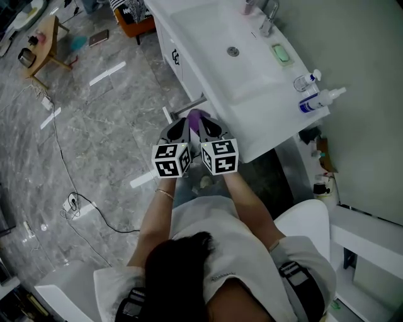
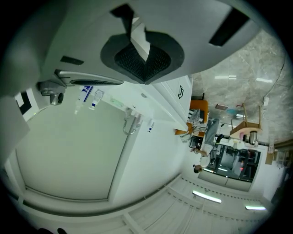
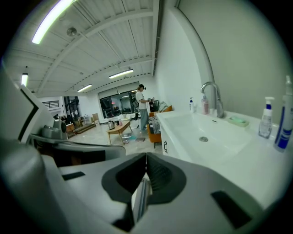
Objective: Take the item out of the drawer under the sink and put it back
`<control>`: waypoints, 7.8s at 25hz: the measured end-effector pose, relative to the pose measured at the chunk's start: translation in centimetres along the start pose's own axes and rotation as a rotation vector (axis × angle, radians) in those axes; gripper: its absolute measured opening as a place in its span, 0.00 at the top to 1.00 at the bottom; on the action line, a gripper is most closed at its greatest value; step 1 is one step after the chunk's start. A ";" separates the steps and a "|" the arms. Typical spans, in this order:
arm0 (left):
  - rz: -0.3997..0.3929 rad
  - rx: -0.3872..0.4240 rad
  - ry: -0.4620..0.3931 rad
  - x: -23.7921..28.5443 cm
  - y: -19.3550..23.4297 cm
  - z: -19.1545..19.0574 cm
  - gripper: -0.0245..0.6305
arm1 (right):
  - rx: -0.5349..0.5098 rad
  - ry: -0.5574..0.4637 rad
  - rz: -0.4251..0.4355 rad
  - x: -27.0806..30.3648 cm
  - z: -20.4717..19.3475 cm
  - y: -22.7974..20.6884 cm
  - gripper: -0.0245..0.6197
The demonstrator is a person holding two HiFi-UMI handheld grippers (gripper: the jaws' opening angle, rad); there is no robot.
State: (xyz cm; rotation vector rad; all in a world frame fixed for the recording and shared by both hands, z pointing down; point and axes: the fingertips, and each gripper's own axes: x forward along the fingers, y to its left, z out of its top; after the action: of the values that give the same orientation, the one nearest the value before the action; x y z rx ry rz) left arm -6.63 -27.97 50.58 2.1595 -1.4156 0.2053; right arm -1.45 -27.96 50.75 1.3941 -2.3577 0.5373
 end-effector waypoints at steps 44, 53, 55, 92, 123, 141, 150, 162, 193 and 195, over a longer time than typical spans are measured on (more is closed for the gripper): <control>-0.017 -0.033 0.238 8.0 7.1 -5.2 0.96 | 0.138 0.329 -0.022 9.3 -8.7 -3.2 0.64; -0.035 -0.023 0.268 11.6 9.0 -6.9 0.96 | 0.142 0.406 -0.044 13.4 -12.3 -3.9 0.61; -0.031 -0.034 0.267 12.4 9.5 -7.3 0.96 | 0.153 0.413 -0.059 14.3 -12.9 -4.5 0.60; -0.064 0.001 0.267 19.5 12.2 -11.5 0.96 | 0.157 0.544 -0.158 22.4 -26.6 -8.9 0.58; 0.019 -0.082 0.249 14.1 13.0 -9.9 0.96 | 0.091 0.346 -0.097 16.7 -16.9 -3.9 0.80; 0.062 -0.036 0.094 5.5 7.9 -3.9 0.96 | 0.010 0.126 -0.057 9.4 -4.6 -0.5 0.80; 0.063 -0.011 -0.024 1.6 4.6 0.7 0.96 | -0.054 -0.007 -0.070 3.9 1.6 -0.2 0.80; -0.003 0.087 -0.186 -2.8 -2.9 5.6 0.96 | -0.111 -0.197 -0.101 -3.9 7.6 -0.8 0.80; 0.012 0.133 -0.289 -7.9 -7.1 6.4 0.96 | -0.171 -0.293 -0.085 -9.9 8.8 1.4 0.80; 0.016 0.133 -0.289 -7.9 -7.2 6.3 0.96 | -0.172 -0.293 -0.084 -9.9 8.7 1.4 0.80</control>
State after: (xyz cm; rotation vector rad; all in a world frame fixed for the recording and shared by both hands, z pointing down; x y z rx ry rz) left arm -4.75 -22.80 39.51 2.3609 -1.6173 -0.0091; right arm 0.90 -24.11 38.29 1.5719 -2.4828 0.1074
